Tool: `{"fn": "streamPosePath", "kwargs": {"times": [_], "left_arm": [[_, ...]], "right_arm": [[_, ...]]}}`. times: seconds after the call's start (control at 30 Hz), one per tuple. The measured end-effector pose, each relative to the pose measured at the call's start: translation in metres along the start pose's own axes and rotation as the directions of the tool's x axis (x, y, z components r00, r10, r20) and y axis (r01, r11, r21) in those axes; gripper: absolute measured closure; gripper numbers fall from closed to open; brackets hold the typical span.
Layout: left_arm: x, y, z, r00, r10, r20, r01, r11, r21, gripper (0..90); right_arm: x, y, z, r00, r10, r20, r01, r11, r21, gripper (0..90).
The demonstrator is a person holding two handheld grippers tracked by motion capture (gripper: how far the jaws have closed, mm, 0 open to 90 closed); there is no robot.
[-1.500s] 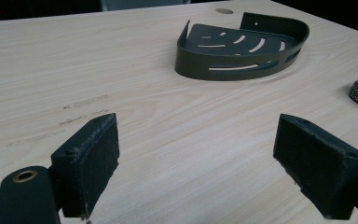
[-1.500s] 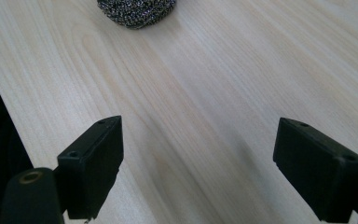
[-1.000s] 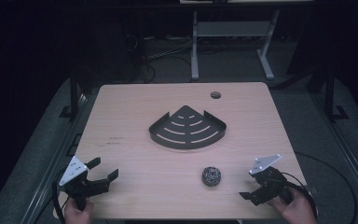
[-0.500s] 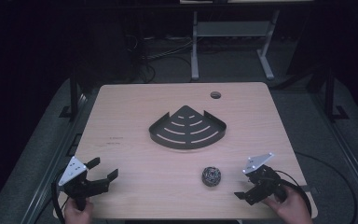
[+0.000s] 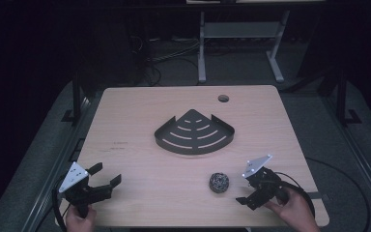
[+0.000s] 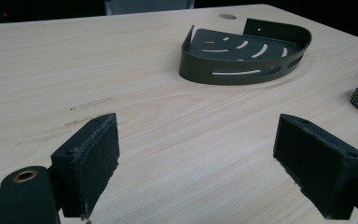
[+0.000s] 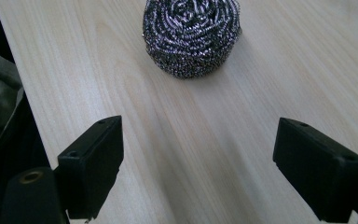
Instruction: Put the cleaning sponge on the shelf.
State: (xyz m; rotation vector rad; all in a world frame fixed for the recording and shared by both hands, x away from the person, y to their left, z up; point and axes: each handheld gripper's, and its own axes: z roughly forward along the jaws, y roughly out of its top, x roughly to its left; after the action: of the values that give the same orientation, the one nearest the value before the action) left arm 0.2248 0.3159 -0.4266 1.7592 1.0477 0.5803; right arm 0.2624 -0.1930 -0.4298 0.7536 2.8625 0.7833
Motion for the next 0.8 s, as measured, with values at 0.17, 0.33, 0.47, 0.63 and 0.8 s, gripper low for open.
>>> {"fn": "streamPosePath", "kwargs": {"times": [0.17, 0.33, 0.47, 0.63, 0.8], "left_arm": [[0.000, 0.000, 0.000, 1.0000, 0.001, 0.002, -0.001, 1.0000, 0.000, 13.7], [0.000, 0.000, -0.001, 0.9999, 0.004, -0.011, -0.004, 1.0000, -0.001, 13.7], [0.000, 0.000, -0.001, 0.9999, 0.003, -0.010, -0.003, 1.0000, -0.004, 13.7], [0.001, 0.001, -0.002, 1.0000, 0.002, -0.009, -0.002, 1.0000, -0.005, 13.7], [0.002, 0.000, -0.002, 0.9999, 0.002, -0.012, -0.002, 1.0000, -0.007, 13.7]], "right_arm": [[0.001, 0.005, 0.000, 0.9999, -0.012, -0.011, 0.012, 1.000, -0.009, 15.6], [0.000, 0.012, 0.001, 0.9995, -0.028, -0.012, 0.028, 1.000, -0.012, 15.6], [0.000, 0.018, 0.004, 0.9993, -0.035, -0.015, 0.034, 0.999, -0.009, 15.6], [0.001, 0.021, 0.008, 0.9990, -0.039, -0.023, 0.039, 0.999, 0.000, 15.6], [0.002, 0.025, 0.011, 0.9983, -0.049, -0.031, 0.049, 0.999, -0.005, 15.6]]}}
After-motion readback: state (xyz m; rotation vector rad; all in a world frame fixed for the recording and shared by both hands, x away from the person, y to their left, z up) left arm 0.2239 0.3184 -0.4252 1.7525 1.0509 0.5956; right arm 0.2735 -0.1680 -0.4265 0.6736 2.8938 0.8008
